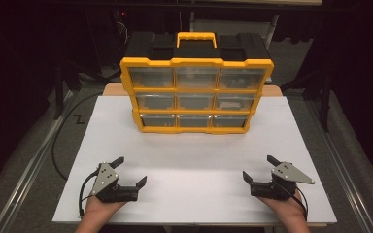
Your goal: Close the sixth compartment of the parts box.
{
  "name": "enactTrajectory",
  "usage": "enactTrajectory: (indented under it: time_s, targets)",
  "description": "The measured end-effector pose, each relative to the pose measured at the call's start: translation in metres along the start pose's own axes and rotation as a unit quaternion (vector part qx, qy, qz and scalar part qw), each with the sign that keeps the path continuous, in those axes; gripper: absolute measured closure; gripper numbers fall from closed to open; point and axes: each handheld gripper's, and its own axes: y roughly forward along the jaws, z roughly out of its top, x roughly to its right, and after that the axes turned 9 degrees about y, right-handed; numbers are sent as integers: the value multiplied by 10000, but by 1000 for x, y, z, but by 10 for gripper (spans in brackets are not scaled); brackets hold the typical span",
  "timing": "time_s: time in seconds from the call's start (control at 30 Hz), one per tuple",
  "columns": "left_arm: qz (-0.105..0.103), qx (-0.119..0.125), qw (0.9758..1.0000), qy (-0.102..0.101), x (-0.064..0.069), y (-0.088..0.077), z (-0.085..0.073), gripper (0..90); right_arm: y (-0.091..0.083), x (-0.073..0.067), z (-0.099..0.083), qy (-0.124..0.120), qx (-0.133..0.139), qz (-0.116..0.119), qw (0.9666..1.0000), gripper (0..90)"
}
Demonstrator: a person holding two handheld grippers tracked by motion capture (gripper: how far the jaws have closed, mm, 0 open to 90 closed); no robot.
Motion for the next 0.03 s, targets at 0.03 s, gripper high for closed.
enactTrajectory:
  time_s: [0.03]
  targets:
    - [8, 8, 10000, -8, 0, -1, 0, 3, 0, 0, 0, 29, 1, 4, 10000, 8]
